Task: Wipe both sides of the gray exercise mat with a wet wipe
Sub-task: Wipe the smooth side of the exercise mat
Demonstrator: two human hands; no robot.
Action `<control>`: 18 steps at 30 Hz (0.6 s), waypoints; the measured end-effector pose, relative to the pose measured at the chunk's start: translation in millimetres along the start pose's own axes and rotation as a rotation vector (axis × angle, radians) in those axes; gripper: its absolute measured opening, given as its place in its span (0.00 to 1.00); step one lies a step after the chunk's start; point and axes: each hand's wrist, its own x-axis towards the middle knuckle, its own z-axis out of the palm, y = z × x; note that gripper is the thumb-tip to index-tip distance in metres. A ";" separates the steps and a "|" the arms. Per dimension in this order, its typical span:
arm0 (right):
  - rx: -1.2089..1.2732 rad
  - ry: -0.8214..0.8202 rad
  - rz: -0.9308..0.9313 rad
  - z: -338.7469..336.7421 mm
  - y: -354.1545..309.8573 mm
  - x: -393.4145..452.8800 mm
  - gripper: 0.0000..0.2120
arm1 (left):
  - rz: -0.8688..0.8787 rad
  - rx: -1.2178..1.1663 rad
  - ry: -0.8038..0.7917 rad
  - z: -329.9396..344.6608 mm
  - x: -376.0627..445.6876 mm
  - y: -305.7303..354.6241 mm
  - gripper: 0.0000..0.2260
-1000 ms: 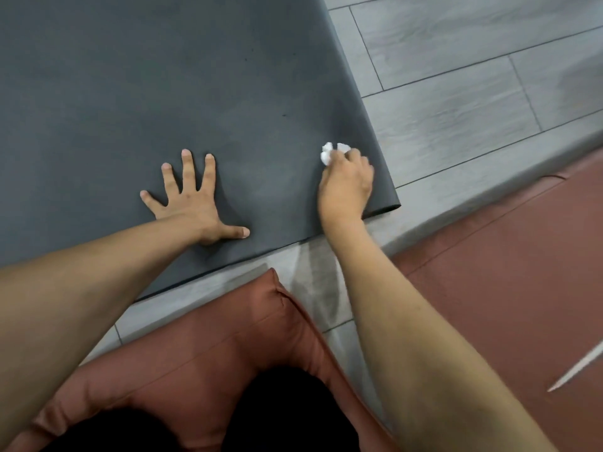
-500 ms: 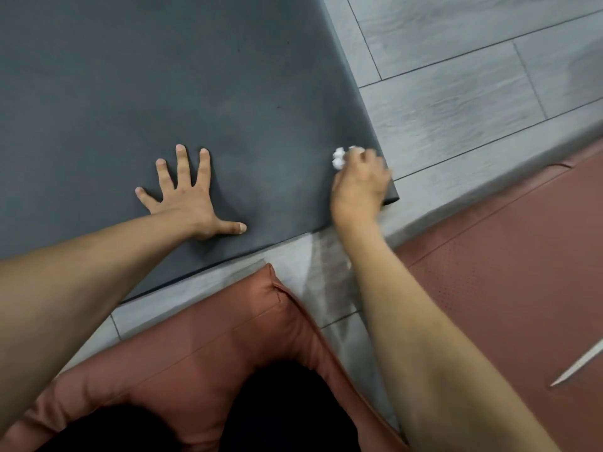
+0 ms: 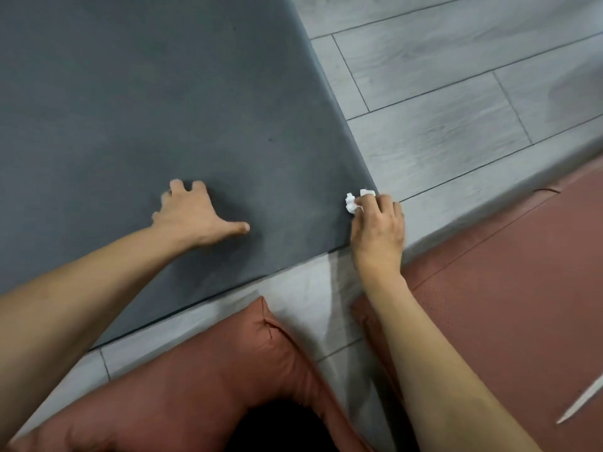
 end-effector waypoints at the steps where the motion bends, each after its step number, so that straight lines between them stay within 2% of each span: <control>1: 0.050 0.009 0.016 1.0 -0.6 2.8 0.07 | 0.058 -0.049 0.057 -10.9 8.8 7.4 0.51; 3: 0.123 0.022 0.070 6.4 -1.5 21.0 0.06 | 0.184 -0.045 0.055 -20.2 22.0 19.6 0.53; 5: 0.214 0.023 0.139 12.3 -4.7 50.5 0.06 | 0.246 0.090 -0.050 -7.8 26.8 30.4 0.60; 7: 0.286 0.002 0.137 17.1 -18.1 81.3 0.07 | 0.246 0.196 -0.066 14.9 31.1 35.0 0.62; 13: 0.330 -0.069 0.067 45.6 -74.7 182.4 0.11 | 0.212 0.180 -0.047 22.4 36.5 33.7 0.64; 18: 0.359 -0.087 0.048 47.4 -81.2 199.9 0.09 | 0.205 0.160 -0.059 22.0 33.9 35.1 0.64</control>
